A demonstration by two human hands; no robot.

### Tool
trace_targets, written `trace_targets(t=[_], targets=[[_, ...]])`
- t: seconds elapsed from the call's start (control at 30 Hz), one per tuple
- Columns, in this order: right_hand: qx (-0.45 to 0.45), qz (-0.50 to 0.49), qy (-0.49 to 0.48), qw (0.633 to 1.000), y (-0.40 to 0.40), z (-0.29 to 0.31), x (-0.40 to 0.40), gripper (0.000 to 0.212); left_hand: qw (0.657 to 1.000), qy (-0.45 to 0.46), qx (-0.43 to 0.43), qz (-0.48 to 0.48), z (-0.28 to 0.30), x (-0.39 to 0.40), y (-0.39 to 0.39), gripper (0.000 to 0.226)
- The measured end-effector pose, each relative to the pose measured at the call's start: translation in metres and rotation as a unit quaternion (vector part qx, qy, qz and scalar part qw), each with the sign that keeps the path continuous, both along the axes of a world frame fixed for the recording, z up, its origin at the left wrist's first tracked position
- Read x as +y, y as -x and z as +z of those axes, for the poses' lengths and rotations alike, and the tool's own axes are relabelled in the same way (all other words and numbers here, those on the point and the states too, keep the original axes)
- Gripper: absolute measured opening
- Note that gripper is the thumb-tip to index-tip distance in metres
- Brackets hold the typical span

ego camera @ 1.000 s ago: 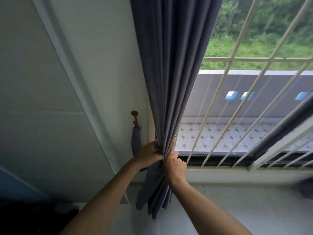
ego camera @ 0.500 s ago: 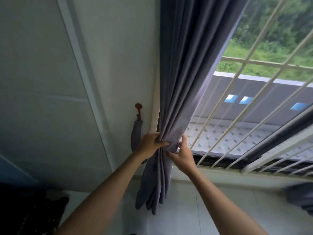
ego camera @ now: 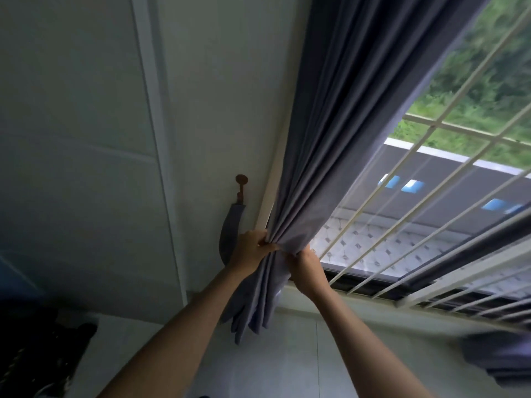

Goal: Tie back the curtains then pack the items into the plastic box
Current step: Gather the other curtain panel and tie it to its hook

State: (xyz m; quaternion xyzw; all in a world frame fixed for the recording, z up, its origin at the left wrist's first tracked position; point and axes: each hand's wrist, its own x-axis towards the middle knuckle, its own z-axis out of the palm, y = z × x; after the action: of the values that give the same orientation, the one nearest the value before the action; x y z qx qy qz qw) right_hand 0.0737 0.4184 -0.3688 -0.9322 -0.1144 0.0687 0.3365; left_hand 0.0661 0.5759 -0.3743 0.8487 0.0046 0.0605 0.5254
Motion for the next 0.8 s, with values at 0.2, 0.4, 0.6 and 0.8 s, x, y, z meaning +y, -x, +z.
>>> trace_targets(t=[0.2, 0.4, 0.6, 0.8], targets=[[0.038, -0.032, 0.019, 0.999, 0.001, 0.001, 0.000, 0.031, 0.999, 0.023, 0.002, 0.028, -0.012, -0.011, 0.010, 0.042], [0.047, -0.048, 0.030, 0.997, 0.008, -0.012, 0.000, 0.029, 0.999, 0.033, 0.009, 0.026, -0.023, -0.010, 0.011, 0.022], [0.065, -0.065, 0.049, 0.995, -0.001, -0.032, 0.004, 0.025, 0.998, 0.064, 0.010, 0.026, -0.054, 0.002, 0.005, 0.045], [-0.007, -0.099, 0.007, 0.995, -0.013, -0.054, 0.010, 0.028, 0.999, 0.023, -0.018, 0.025, -0.061, 0.011, -0.025, 0.048]])
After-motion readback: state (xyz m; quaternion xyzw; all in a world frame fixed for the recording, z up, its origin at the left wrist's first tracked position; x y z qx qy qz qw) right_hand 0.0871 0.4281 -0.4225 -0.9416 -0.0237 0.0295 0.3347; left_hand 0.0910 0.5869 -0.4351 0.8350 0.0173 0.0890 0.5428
